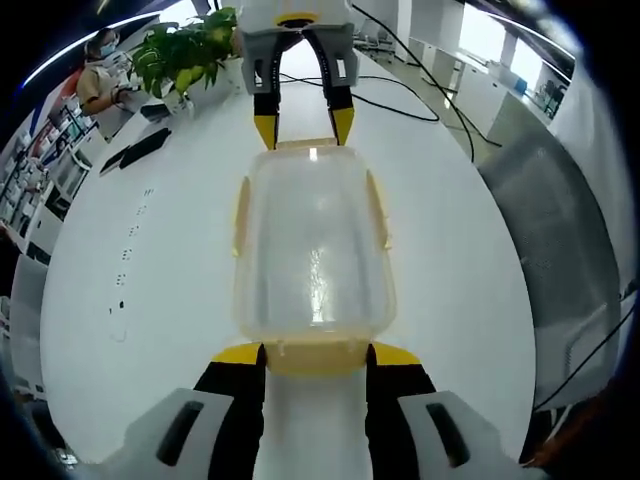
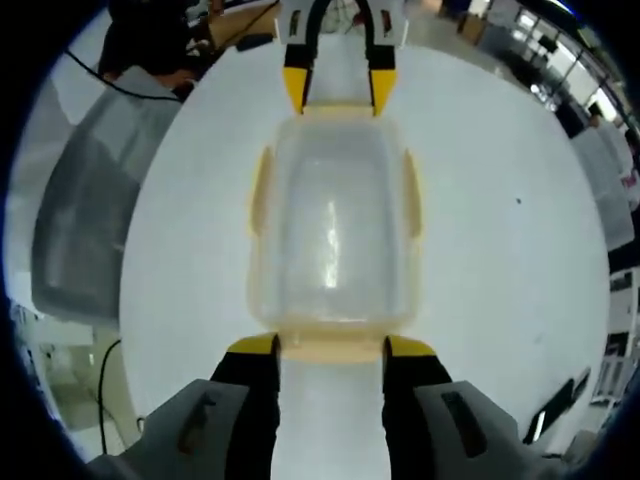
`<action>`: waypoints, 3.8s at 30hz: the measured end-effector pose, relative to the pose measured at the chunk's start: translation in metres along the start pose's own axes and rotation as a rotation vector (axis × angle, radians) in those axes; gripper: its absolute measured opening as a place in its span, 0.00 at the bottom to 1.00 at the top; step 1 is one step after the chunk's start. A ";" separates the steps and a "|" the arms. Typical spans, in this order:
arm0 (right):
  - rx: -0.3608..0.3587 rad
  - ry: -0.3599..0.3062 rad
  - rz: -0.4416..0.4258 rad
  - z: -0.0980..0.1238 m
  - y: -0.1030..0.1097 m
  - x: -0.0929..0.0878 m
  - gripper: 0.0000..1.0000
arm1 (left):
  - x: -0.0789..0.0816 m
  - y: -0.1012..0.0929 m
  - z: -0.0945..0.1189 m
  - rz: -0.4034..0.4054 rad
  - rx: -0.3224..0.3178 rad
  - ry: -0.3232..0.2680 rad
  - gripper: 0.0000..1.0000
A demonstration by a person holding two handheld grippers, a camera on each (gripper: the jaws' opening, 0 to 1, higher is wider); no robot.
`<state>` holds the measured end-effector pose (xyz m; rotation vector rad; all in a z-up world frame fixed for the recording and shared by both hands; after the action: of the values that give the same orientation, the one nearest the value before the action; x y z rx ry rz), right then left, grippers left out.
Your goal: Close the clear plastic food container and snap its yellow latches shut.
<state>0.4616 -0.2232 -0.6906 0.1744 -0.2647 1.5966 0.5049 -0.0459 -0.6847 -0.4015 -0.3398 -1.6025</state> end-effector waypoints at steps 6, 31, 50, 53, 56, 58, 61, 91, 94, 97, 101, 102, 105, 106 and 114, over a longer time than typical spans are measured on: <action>0.005 0.001 -0.005 -0.002 0.001 0.000 0.36 | -0.001 0.000 -0.001 0.006 -0.004 -0.003 0.33; 0.006 0.009 0.021 -0.002 0.003 0.002 0.36 | -0.004 -0.002 -0.004 0.001 -0.003 0.004 0.33; 0.003 0.014 0.028 -0.002 0.003 -0.001 0.37 | -0.003 -0.002 -0.005 -0.011 0.009 0.004 0.34; 0.003 0.012 0.024 -0.002 0.003 -0.001 0.38 | -0.003 -0.002 -0.005 -0.009 0.011 0.005 0.34; 0.002 0.009 0.020 -0.002 0.004 -0.001 0.38 | -0.002 -0.002 -0.005 -0.014 0.012 0.002 0.34; 0.002 0.008 0.018 -0.002 0.003 -0.001 0.38 | -0.002 -0.001 -0.005 -0.012 0.011 0.000 0.34; 0.000 0.007 0.021 -0.002 0.004 -0.001 0.38 | -0.002 0.000 -0.004 -0.010 0.013 -0.004 0.36; -0.214 -0.108 -0.172 0.032 0.000 0.012 0.30 | -0.002 -0.002 0.027 0.173 0.178 -0.071 0.37; -0.259 -0.155 -0.226 0.032 0.004 0.017 0.29 | -0.001 -0.004 0.027 0.243 0.224 -0.115 0.36; -0.292 -0.164 -0.258 0.030 0.007 0.017 0.29 | 0.002 -0.003 0.028 0.332 0.263 -0.178 0.34; -0.385 -0.206 -0.361 0.030 0.006 0.015 0.29 | 0.001 -0.002 0.029 0.476 0.324 -0.263 0.34; -0.402 -0.238 -0.397 0.030 0.006 0.016 0.28 | 0.000 -0.003 0.028 0.513 0.327 -0.281 0.34; -0.443 -0.276 -0.476 0.032 0.004 0.015 0.27 | -0.002 -0.005 0.026 0.558 0.349 -0.305 0.33; -0.458 -0.292 -0.513 0.033 0.003 0.014 0.27 | -0.003 -0.007 0.025 0.574 0.349 -0.314 0.33; -0.490 -0.366 -0.648 0.031 0.005 0.014 0.27 | -0.004 -0.009 0.023 0.686 0.366 -0.368 0.33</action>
<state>0.4546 -0.2186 -0.6573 0.1496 -0.7877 0.8169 0.4971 -0.0316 -0.6660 -0.4649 -0.6796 -0.7710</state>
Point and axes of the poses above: the point that each gripper's makers call its tool centre point, and the gripper's own axes: z roughly backward along the fingers, y roughly to its left, x roughly out of its top, the point moved 3 cm from there along z, roughly backward along the fingers, and after that the axes turned 12 degrees about z, right-handed, at the moved point
